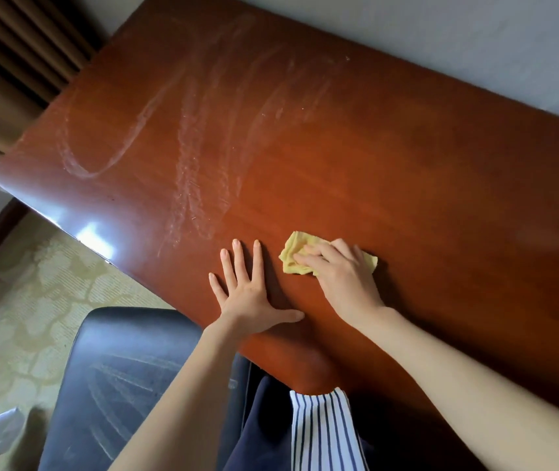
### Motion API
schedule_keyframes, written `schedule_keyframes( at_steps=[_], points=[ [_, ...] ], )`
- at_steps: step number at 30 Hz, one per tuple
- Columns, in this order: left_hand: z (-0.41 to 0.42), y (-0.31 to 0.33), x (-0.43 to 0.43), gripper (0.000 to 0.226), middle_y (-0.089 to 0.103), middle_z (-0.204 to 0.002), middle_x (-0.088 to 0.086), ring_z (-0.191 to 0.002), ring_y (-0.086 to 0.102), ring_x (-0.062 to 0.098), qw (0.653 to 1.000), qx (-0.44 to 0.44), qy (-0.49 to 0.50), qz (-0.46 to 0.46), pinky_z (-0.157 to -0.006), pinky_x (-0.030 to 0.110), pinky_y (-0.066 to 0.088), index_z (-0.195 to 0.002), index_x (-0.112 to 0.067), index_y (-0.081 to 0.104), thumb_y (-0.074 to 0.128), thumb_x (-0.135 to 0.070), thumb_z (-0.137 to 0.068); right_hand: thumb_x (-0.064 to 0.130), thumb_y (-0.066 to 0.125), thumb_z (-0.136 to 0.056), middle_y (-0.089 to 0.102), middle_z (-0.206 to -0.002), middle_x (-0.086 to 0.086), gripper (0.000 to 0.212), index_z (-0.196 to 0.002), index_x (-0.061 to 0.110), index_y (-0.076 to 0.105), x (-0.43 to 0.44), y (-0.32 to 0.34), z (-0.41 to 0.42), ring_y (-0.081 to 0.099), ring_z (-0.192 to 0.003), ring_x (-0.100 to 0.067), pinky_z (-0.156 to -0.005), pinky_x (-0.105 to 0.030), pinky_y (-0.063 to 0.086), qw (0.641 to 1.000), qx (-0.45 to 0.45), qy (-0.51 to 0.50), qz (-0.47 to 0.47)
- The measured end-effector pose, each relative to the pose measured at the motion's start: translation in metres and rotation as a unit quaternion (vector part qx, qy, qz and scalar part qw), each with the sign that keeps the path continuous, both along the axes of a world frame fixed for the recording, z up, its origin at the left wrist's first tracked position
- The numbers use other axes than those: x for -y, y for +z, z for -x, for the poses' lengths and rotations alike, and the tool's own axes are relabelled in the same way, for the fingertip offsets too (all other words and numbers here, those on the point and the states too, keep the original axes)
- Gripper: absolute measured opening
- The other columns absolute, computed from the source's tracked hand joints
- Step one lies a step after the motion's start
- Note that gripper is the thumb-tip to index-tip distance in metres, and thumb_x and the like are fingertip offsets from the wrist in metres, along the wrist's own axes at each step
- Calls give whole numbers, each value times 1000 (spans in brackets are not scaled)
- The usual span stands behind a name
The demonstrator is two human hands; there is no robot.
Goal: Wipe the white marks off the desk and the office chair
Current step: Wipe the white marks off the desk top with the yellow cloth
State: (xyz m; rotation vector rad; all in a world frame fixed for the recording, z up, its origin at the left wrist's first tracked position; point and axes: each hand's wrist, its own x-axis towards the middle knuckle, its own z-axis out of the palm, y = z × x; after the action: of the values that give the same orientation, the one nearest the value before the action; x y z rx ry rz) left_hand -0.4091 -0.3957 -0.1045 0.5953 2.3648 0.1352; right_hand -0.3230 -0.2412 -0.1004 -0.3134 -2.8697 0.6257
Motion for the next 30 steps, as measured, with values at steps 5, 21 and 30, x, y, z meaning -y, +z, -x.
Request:
schedule_keyframes(
  at_steps=[5, 21, 30],
  points=[
    [4, 12, -15, 71, 25, -146, 9, -135, 18, 28, 974, -153, 116, -119, -114, 49, 8, -138, -33, 36, 65, -54, -76, -7, 78, -67, 71, -97, -2, 41, -102, 14, 75, -35, -5, -61, 65, -83, -26, -69, -41, 53, 998, -52, 29, 7],
    [72, -5, -138, 129, -39, -150, -3, -136, -38, 22, 996, -61, 40, -51, -106, 55, -22, -142, -38, -28, 53, -85, -55, -16, 62, -77, 68, -106, -10, 42, -109, 9, 71, -185, 3, 25, 53, -90, -34, -80, -44, 48, 973, -48, -222, 48],
    [79, -5, -145, 132, -62, -125, -9, -122, -52, 21, 999, -10, 29, 15, -105, 57, -22, -125, -41, -49, 41, -94, -44, 2, 56, -89, 63, -116, -5, 36, -118, 20, 66, -275, -5, 128, 47, -106, -29, -85, -33, 38, 920, -37, -387, 50]
  ],
)
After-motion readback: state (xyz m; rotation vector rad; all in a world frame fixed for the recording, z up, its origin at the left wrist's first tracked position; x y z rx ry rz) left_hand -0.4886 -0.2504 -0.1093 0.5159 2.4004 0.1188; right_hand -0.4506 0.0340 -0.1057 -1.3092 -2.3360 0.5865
